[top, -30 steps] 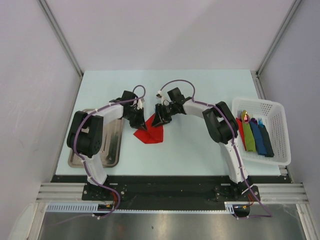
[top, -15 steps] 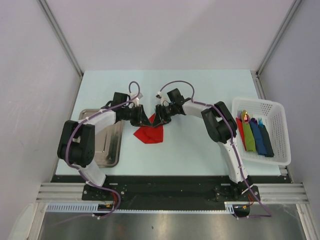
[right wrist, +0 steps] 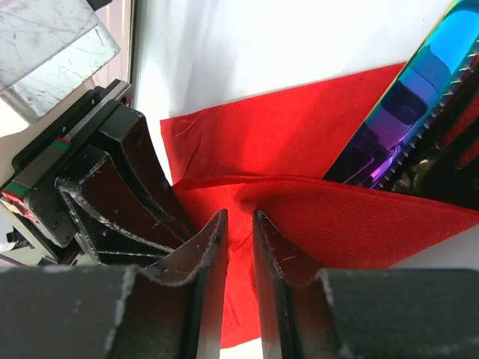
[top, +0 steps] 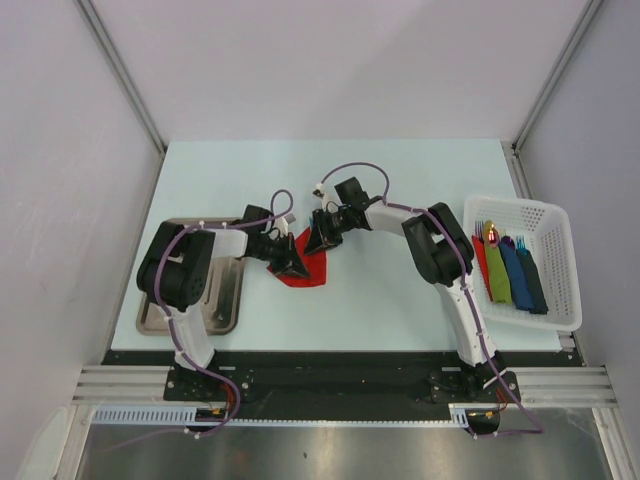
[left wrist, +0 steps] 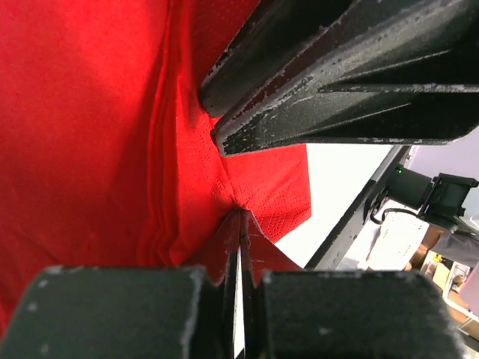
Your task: Place the utensils on the paper napkin and roll it up
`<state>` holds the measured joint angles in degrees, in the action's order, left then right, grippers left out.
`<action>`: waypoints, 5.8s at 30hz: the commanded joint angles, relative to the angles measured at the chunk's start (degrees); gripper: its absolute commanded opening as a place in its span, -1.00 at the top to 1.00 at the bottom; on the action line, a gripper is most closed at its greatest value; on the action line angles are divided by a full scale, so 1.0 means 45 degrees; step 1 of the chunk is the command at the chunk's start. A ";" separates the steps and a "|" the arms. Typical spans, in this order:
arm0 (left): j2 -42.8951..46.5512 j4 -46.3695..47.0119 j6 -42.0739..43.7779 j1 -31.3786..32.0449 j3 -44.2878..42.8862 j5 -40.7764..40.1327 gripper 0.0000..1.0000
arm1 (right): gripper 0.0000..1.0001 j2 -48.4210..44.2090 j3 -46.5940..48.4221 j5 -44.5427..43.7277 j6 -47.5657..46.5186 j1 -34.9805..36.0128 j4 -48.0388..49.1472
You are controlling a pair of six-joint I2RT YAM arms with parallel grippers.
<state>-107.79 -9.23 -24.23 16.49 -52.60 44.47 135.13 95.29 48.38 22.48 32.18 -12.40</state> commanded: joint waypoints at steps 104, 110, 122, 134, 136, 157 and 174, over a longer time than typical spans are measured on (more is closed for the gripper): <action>-0.0483 -0.0742 0.0814 -0.0421 0.0263 -0.1328 0.82 | 0.71 0.0030 -0.0081 -0.3954 -0.1127 0.0133 -0.0933; 0.2286 -0.1420 0.1300 -0.1456 0.0341 -0.1501 0.04 | 0.74 0.0069 -0.0217 -0.4189 -0.1596 0.0250 -0.1345; 0.2372 -0.3300 0.1967 -0.2747 0.0653 -0.3572 -0.47 | 0.78 0.0342 -0.0256 -0.4384 -0.1421 0.0426 -0.1521; 0.0223 0.0721 0.0170 -0.1770 0.1025 -0.0059 -0.37 | 0.80 0.0323 -0.0256 -0.4579 -0.1305 0.0484 -0.1618; 0.0028 0.1616 -0.0006 -0.1712 0.0986 0.0078 -0.40 | 0.80 0.0342 -0.0237 -0.4599 -0.1265 0.0465 -0.1561; 0.0808 -0.1150 0.1477 -0.2649 0.0790 -0.0644 -0.07 | 0.81 0.0537 0.0095 -0.4540 -0.1226 0.0524 -0.1638; 0.1141 0.0215 -0.0259 -0.0677 -0.0576 0.1290 0.95 | 0.83 0.0791 0.0466 -0.4462 -0.1265 0.0524 -0.1697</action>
<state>-103.83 -10.98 -22.61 10.66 -51.79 47.57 133.95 98.13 36.16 19.44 34.22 -18.13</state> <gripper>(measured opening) 0.028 0.085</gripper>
